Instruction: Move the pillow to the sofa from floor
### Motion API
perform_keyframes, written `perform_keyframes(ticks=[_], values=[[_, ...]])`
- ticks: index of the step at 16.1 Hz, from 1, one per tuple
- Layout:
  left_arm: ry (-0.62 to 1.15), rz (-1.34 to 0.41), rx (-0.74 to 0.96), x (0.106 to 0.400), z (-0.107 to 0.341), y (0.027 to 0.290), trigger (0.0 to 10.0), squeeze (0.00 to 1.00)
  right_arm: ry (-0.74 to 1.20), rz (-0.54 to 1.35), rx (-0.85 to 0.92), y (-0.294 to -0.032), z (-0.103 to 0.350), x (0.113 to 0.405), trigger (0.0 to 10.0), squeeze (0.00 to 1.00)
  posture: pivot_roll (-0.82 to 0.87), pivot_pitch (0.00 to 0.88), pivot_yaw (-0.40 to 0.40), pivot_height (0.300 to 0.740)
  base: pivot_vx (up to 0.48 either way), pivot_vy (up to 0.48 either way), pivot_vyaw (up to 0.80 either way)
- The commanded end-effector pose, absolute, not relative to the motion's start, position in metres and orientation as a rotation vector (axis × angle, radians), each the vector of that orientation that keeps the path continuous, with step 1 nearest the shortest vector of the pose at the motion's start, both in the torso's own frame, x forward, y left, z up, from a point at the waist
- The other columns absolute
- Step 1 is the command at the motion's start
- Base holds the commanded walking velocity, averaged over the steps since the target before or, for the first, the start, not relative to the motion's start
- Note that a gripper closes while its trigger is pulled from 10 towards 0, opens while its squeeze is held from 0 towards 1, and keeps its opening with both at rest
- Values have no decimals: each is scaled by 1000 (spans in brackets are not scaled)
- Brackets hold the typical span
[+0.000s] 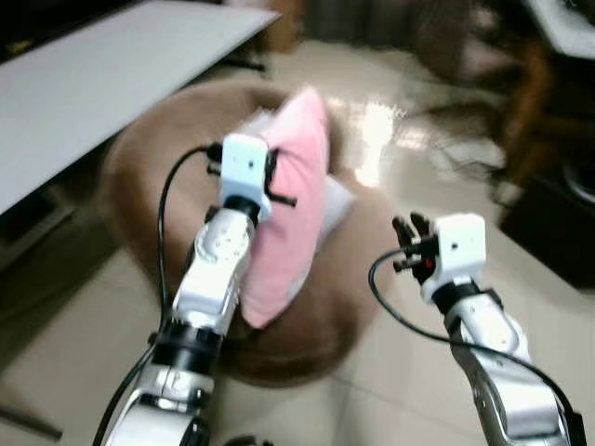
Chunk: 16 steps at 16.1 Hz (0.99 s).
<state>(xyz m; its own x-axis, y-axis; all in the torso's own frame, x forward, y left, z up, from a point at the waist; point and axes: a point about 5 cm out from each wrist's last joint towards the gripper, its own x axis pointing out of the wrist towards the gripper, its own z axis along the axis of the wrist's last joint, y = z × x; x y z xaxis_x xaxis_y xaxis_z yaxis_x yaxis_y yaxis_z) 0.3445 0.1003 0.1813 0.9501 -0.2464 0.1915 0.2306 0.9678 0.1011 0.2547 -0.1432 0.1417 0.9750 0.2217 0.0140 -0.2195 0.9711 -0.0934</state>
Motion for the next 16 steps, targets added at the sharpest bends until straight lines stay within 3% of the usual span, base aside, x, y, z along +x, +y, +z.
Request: perform_keyframes(ticks=[1, 11, 16], values=[[-236, -256, 74, 347, 189, 103, 10000, 0, -33, 221, -65, -141, 144, 255, 10000, 0, -72, 36, 27, 740, 0, 0, 0], [-186, -485, 125, 370, 179, 56, 10000, 0, -20, 231, -87, -143, 141, 248, 10000, 0, -94, 70, 49, 740, 0, 0, 0], [-193, -432, 98, 376, 185, 59, 10000, 0, -20, 225, -89, -145, 142, 245, 10000, 0, -104, 76, 57, 740, 0, 0, 0]])
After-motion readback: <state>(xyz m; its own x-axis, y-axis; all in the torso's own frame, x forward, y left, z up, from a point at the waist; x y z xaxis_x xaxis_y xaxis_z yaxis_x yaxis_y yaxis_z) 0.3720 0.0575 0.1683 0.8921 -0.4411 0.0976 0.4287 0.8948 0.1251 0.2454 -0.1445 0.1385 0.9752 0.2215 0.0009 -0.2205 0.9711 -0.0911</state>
